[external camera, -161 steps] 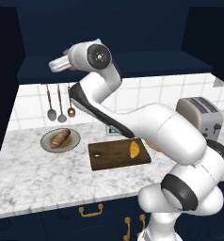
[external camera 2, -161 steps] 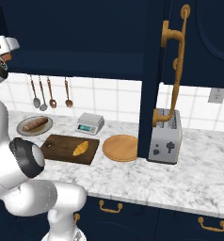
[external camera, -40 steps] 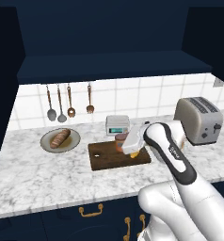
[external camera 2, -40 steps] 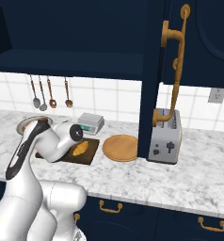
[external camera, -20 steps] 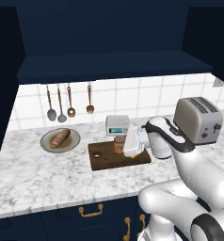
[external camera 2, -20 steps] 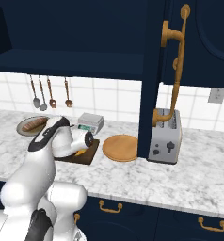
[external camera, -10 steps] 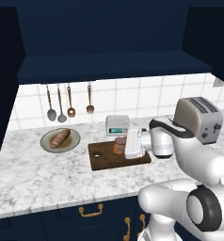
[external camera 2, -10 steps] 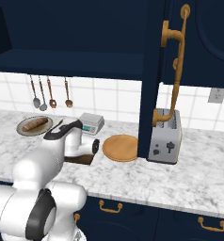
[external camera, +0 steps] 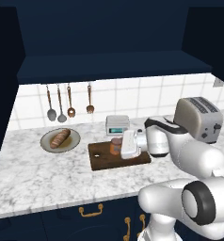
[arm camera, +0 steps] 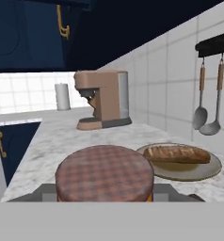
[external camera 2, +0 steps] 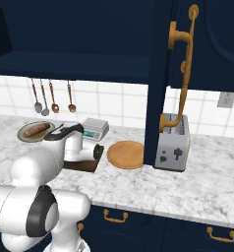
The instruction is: From the different types of pastries on the counter, select a croissant and place it on the cutting board. Then retrieve a jar of jam from the cabinet and place it alongside the croissant on the cutting board.
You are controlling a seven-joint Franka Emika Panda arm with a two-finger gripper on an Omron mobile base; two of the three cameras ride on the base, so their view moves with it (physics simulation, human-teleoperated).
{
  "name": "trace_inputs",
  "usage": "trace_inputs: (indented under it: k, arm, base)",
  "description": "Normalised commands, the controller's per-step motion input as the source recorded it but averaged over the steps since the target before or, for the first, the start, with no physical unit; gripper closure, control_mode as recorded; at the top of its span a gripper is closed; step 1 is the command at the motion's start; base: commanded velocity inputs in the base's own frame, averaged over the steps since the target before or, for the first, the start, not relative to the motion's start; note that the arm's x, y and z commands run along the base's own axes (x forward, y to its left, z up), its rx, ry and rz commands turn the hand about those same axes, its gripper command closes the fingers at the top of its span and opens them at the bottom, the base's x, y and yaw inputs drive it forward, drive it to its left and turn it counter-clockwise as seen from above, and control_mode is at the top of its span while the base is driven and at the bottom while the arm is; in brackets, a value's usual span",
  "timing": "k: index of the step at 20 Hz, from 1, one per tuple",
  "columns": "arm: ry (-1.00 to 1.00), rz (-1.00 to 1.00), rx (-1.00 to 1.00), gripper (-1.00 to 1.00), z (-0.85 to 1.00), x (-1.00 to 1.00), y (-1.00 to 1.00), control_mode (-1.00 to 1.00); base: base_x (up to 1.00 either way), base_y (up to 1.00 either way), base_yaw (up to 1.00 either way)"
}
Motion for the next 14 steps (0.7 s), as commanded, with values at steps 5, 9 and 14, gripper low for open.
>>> trace_inputs:
  k: [5, 9, 14]
  arm:
    - [-0.04, 0.00, 0.00, 1.00, -0.10, 0.01, 0.00, -1.00]
    - [-0.05, 0.00, 0.00, -1.00, -0.09, 0.02, 0.00, -1.00]
    - [-0.01, -0.01, 0.00, -1.00, 0.05, 0.02, -0.04, -1.00]
  base:
    - [0.00, 0.00, 0.00]
    - [0.00, 0.00, 0.00]
    - [0.00, 0.00, 0.00]
